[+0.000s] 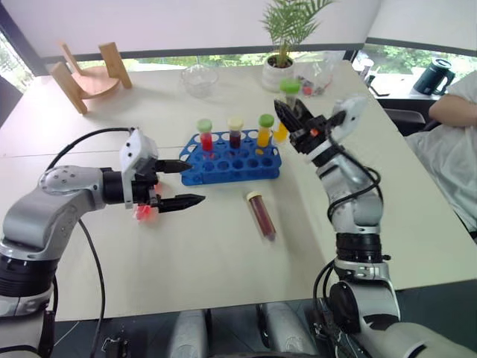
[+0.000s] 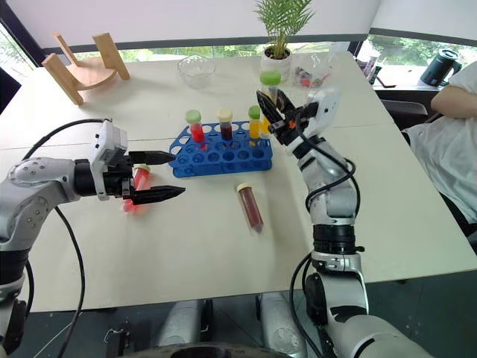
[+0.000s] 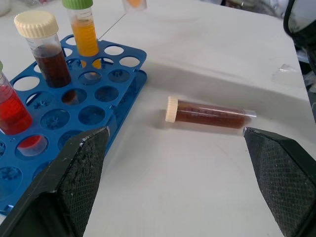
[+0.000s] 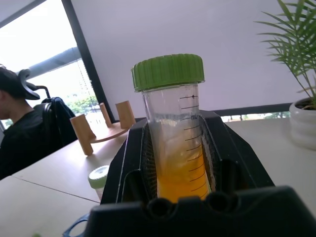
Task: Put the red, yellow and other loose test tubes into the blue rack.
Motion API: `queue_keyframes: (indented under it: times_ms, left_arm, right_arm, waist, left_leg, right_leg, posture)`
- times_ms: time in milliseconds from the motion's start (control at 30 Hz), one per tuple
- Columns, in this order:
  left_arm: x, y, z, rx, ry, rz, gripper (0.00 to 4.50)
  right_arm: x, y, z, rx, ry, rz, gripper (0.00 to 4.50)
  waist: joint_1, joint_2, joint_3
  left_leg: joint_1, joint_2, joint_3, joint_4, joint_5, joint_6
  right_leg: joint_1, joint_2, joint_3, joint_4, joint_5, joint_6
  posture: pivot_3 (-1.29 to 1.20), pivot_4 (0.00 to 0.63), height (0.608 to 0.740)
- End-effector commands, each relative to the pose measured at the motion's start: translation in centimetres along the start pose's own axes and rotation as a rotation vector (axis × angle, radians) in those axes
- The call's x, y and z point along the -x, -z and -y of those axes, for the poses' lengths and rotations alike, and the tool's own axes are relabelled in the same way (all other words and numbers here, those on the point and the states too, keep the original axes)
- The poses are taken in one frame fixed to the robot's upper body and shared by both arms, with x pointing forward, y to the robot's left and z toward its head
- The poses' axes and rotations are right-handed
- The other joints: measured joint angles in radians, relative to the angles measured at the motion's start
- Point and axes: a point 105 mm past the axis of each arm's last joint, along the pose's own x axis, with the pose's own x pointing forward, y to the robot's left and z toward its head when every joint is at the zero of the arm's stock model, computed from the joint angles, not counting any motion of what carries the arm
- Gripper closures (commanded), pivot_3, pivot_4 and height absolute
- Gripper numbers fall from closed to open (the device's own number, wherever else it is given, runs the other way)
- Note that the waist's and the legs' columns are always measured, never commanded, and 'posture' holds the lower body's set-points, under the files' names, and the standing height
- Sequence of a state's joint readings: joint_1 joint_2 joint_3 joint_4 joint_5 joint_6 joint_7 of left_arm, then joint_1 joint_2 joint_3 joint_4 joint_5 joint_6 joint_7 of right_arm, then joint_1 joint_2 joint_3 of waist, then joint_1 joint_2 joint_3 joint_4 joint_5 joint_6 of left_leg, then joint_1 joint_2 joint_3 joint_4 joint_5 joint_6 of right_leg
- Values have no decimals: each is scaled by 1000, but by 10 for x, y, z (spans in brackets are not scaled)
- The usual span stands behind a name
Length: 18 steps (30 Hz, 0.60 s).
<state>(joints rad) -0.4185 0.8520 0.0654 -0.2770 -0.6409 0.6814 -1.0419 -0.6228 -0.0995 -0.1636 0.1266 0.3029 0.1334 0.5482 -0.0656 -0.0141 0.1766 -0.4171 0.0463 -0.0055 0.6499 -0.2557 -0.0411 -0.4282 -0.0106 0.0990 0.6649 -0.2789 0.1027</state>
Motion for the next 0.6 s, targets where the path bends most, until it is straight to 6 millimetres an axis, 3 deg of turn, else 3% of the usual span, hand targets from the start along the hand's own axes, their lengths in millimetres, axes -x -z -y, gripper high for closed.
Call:
queue_keyframes:
  times_ms: [33, 233, 600]
  left_arm:
    - [4, -14, -1, -47, -12, 17, 0]
    - [6, -16, -1, -50, -25, 16, 0]
    - [9, -15, 1, -50, -44, 12, 0]
  right_arm:
    - [-1, 4, -7, 50, -18, 45, 3675]
    - [3, 37, -5, 62, -17, -23, 3675]
    - [-1, 55, -11, 70, -56, -46, 3675]
  waist:
    - [-4, 0, 0]
    - [-5, 0, 0]
    - [-5, 0, 0]
  left_leg:
    - [0, 0, 0, 0, 0, 0]
    - [2, 0, 0, -1, 1, -1]
    - [6, 0, 0, -1, 1, -1]
  right_leg:
    - [0, 0, 0, 0, 0, 0]
    - [1, 0, 0, 1, 0, 0]
    - [5, 0, 1, 1, 0, 0]
  posture:
    - [0, 150, 740]
    - [0, 150, 740]
    - [0, 150, 740]
